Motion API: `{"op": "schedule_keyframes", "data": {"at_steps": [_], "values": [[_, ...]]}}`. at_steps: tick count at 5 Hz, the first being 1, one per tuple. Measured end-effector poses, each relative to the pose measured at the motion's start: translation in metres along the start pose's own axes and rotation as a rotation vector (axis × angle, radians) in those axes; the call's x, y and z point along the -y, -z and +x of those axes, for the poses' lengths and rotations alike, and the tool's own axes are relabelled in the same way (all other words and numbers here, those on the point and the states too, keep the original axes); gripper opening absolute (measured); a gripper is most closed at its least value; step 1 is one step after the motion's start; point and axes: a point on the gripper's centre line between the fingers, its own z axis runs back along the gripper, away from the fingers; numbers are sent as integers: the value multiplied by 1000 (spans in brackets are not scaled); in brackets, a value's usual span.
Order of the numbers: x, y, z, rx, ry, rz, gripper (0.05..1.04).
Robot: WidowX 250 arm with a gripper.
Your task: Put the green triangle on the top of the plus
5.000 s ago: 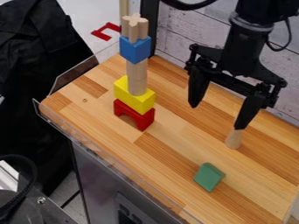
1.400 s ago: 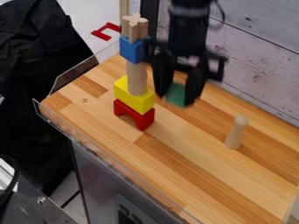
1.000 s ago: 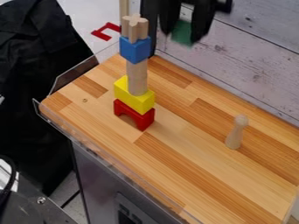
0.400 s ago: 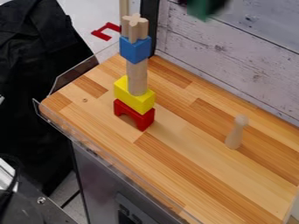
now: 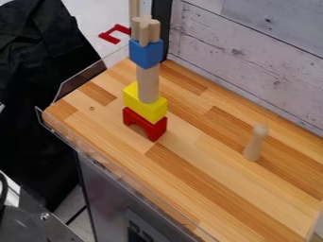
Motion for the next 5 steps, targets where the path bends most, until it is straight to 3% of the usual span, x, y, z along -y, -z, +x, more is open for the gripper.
{"op": "schedule_keyframes", "data": {"at_steps": [2, 5], "values": [[-18, 12, 2, -62, -44, 0, 534], [-28, 27, 8, -103, -58, -30, 535]]}}
